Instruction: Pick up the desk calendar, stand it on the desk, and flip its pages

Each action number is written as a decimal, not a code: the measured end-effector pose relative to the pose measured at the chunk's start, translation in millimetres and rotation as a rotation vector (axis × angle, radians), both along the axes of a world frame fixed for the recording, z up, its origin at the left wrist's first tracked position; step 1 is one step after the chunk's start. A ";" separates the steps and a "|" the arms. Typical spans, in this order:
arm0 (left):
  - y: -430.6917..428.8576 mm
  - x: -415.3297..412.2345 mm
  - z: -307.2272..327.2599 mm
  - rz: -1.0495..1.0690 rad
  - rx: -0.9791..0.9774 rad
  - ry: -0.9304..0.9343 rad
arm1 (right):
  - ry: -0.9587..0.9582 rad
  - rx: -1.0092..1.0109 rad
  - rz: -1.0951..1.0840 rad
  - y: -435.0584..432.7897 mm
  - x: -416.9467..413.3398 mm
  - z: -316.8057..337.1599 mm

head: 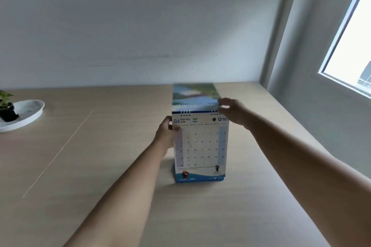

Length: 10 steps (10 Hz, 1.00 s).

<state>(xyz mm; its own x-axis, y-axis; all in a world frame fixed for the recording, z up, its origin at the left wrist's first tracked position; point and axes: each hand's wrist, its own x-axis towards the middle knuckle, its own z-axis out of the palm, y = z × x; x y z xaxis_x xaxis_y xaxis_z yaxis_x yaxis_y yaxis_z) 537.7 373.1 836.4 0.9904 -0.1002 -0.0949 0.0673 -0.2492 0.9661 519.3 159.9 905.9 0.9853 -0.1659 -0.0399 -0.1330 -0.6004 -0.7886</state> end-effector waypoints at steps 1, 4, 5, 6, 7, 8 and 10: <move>2.5 3.9 0.0 0.009 0.038 0.006 | -0.077 0.031 -0.069 -1.2 -3.9 -32.5; 6.6 0.4 -4.1 0.037 0.107 -0.065 | 0.022 0.128 -0.146 -1.5 -25.5 -92.9; 6.7 -1.7 -6.0 0.044 0.119 -0.073 | 0.014 0.060 -0.123 -0.6 -23.2 -91.5; 6.2 -2.0 -5.5 0.049 0.123 -0.064 | 0.026 0.031 -0.127 1.8 -20.6 -89.0; 6.0 -3.9 -7.1 0.040 0.135 -0.036 | 0.040 0.014 -0.108 -0.4 -22.6 -89.2; 6.1 -11.5 -6.7 0.042 0.268 0.045 | 0.086 0.001 -0.106 -2.0 -29.8 -86.5; 67.0 -115.9 -51.3 -0.073 0.625 0.029 | -0.074 0.131 -0.078 -6.7 -128.2 -107.2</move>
